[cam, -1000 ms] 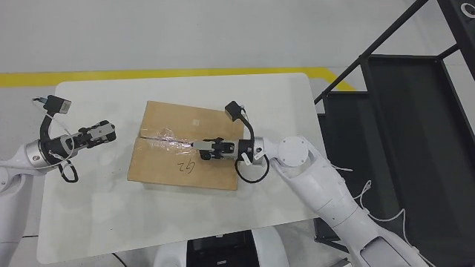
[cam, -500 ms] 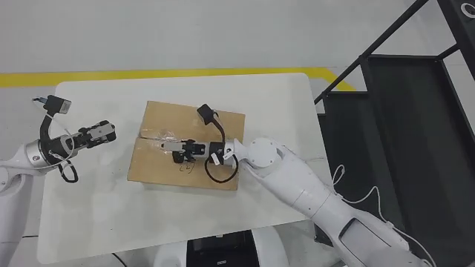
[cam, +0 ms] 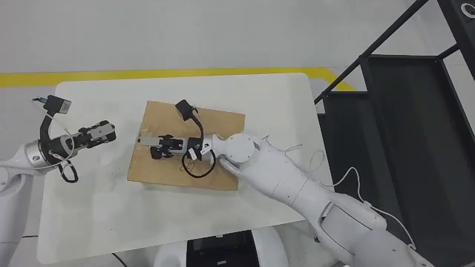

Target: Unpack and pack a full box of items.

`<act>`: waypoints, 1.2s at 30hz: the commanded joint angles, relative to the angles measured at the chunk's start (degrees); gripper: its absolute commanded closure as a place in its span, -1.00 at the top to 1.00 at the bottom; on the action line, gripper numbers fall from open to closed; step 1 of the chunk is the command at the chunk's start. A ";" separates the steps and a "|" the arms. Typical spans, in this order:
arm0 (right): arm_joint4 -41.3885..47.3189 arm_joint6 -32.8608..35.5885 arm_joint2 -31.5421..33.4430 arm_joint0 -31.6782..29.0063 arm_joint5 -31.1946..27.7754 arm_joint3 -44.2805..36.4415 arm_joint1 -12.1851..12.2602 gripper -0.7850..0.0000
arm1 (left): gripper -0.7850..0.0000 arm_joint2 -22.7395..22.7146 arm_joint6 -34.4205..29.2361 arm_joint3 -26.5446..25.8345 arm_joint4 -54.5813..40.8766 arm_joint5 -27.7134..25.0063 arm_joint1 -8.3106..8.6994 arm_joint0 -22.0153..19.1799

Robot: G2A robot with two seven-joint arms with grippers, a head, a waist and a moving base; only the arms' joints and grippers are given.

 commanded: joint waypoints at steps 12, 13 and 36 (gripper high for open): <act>2.51 2.19 -2.94 2.78 -6.38 9.43 -4.96 1.00 | 1.00 0.00 0.00 0.00 0.00 0.00 0.00 0.00; 2.52 2.30 -2.68 2.81 -7.21 9.82 -5.05 1.00 | 1.00 0.00 0.00 0.00 0.00 0.00 0.00 0.00; -1.09 2.30 -3.15 2.34 -8.07 10.86 -8.31 1.00 | 1.00 0.00 0.00 0.00 0.00 0.00 0.00 0.00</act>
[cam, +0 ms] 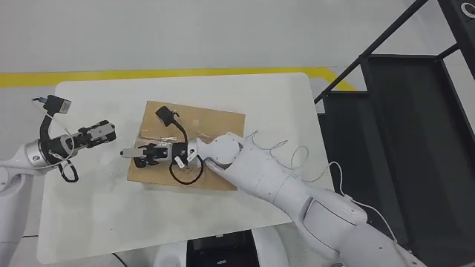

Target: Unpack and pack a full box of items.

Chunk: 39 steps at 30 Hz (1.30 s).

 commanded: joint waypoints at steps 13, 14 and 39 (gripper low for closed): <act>2.69 6.74 12.93 3.89 3.03 -5.77 4.21 1.00 | 1.00 0.00 0.00 0.00 0.00 0.00 0.00 0.00; 1.91 7.56 13.47 3.64 3.29 -6.67 4.54 1.00 | 1.00 0.00 0.00 0.00 0.00 0.00 0.00 0.00; -13.91 28.13 42.43 -20.86 16.32 -42.39 16.87 1.00 | 1.00 0.00 0.00 0.00 0.00 0.00 0.00 0.00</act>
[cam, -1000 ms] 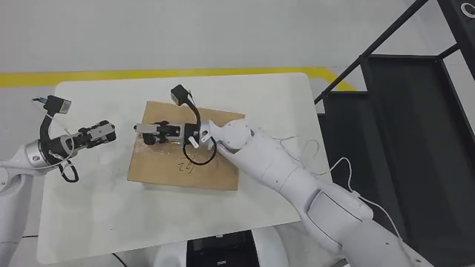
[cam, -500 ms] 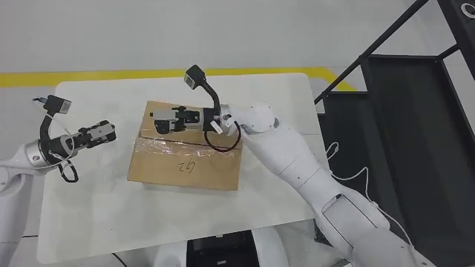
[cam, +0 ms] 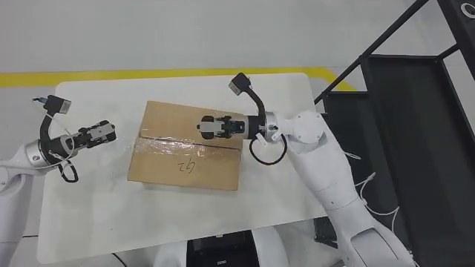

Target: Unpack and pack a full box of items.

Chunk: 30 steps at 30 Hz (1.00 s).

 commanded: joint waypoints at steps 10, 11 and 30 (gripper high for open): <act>-4.40 5.74 10.98 -10.42 -2.48 -8.48 3.52 1.00 | 1.00 0.00 0.00 0.00 0.00 0.00 0.00 0.00; -4.97 5.32 11.87 -11.34 -3.29 -9.43 3.75 1.00 | 1.00 0.00 0.00 0.00 0.00 0.00 0.00 0.00; -6.45 -8.30 16.95 -21.45 -12.79 -15.20 4.69 1.00 | 1.00 -0.99 -1.55 -10.85 -0.36 2.44 0.50 -1.18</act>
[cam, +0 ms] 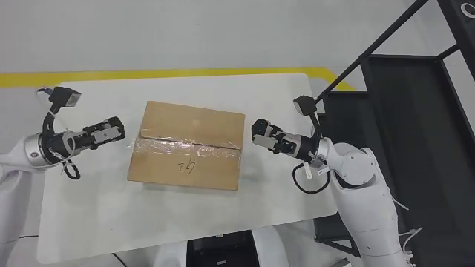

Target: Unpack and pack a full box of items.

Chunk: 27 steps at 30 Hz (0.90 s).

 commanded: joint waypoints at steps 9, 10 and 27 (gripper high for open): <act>0.00 -0.01 0.00 0.00 0.00 0.00 0.00 1.00 | 1.00 2.29 2.92 -5.66 5.29 2.97 0.00 1.51; 0.00 -0.01 0.00 0.00 0.00 0.00 0.00 1.00 | 1.00 3.84 4.00 -5.23 4.80 2.38 -0.26 1.34; 0.00 -0.01 0.00 0.00 0.00 0.00 0.00 1.00 | 1.00 8.00 11.17 6.02 11.36 0.01 -0.82 1.96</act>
